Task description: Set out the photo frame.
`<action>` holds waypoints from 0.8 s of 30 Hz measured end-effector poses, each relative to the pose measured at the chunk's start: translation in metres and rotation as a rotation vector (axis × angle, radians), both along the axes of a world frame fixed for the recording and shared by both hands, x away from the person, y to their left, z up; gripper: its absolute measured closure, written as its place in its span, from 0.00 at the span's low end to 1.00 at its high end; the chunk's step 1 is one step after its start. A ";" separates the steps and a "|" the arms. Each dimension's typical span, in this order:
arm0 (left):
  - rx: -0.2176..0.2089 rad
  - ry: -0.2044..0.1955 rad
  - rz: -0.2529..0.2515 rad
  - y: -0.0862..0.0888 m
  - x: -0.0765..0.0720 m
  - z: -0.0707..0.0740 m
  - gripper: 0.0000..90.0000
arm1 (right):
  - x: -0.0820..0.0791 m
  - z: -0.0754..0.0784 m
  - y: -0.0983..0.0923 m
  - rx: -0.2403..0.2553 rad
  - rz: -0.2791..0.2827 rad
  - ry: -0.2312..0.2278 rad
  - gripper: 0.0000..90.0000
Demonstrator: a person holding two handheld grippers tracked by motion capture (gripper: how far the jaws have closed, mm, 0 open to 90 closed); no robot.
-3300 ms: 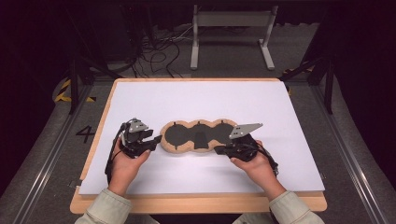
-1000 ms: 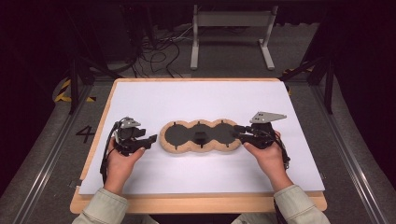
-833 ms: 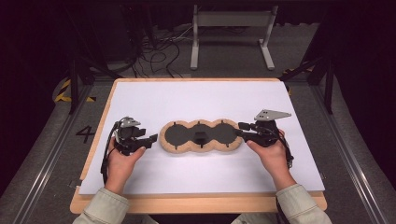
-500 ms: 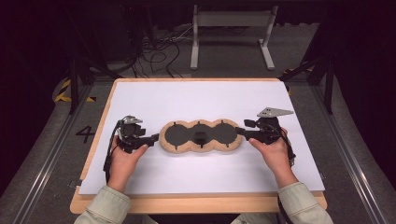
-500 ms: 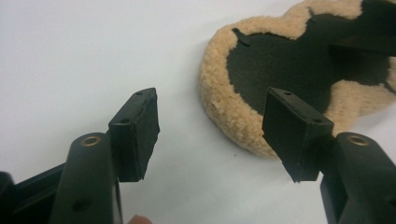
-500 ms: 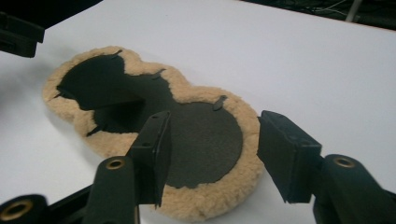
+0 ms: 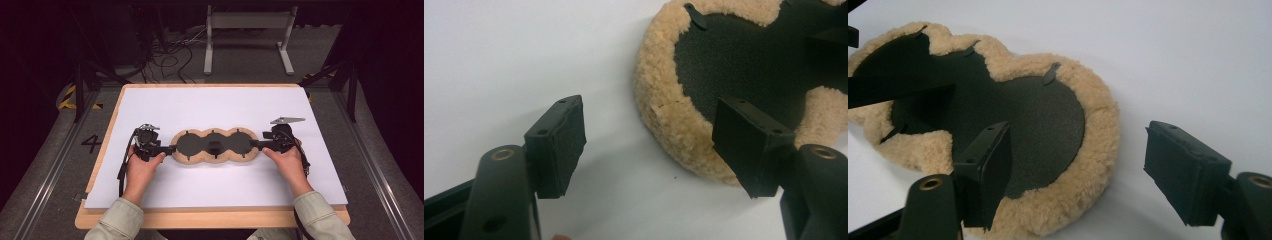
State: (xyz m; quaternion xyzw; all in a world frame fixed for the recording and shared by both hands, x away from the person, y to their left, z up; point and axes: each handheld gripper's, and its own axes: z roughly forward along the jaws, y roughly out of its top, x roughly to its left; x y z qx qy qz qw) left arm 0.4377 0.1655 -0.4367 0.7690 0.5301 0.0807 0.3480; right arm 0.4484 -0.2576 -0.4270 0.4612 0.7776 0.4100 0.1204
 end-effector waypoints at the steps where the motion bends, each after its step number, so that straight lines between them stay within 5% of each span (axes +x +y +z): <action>1: -0.003 0.007 0.002 -0.001 0.000 -0.001 0.32 | 0.001 -0.002 0.001 0.000 -0.001 0.004 0.30; 7: -0.009 0.019 0.003 -0.006 0.004 -0.005 0.30 | 0.005 -0.009 0.008 -0.004 0.002 0.033 0.27; 17: -0.112 0.098 -0.053 -0.011 0.009 -0.013 0.24 | 0.007 -0.020 0.018 0.010 0.034 0.089 0.21; 24: -0.109 0.105 -0.079 -0.020 0.008 -0.013 0.26 | 0.008 -0.022 0.015 0.032 0.043 0.134 0.19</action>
